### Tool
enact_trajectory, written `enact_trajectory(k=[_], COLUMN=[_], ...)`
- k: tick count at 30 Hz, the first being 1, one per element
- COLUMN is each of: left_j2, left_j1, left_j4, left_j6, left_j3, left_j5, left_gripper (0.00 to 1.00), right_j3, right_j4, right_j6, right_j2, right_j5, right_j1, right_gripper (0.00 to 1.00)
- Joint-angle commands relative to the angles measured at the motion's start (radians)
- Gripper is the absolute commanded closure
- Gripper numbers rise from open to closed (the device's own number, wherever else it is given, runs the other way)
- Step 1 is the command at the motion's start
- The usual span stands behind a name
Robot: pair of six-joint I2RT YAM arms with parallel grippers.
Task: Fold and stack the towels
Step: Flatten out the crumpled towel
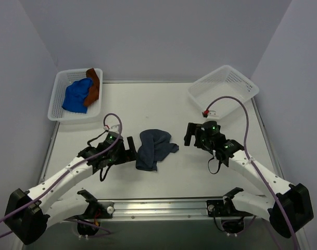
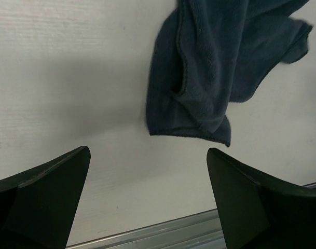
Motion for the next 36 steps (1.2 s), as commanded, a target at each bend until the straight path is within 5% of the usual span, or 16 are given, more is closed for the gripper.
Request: enact_trajectory(k=[1,9,18,26,36], left_j2=[0.033,0.165,0.331,0.401,0.266], left_j1=[-0.05,-0.058,-0.067,-0.066,-0.054], left_j4=[0.031,0.245,0.35,0.372,0.307], left_j6=[-0.012,0.024,0.047,0.061,0.042], left_j3=[0.005,0.001,0.03,0.061,0.041], left_j5=[0.005,0.057,0.108,0.091,-0.047], left_gripper=[0.06,0.0,0.33,0.97,0.98], right_j3=[0.028,0.109,0.088,0.117,0.152], right_j4=[-0.008,0.022,0.062,0.118,0.147], right_j6=[0.044,0.067,0.13,0.118,0.09], right_j2=[0.056,0.222,0.303,0.421,0.558], right_j5=[0.088,0.134,0.104,0.102,0.084], right_j1=[0.084,0.167,0.174,0.177,0.183], right_gripper=[0.0,0.0,0.01,0.19,0.44])
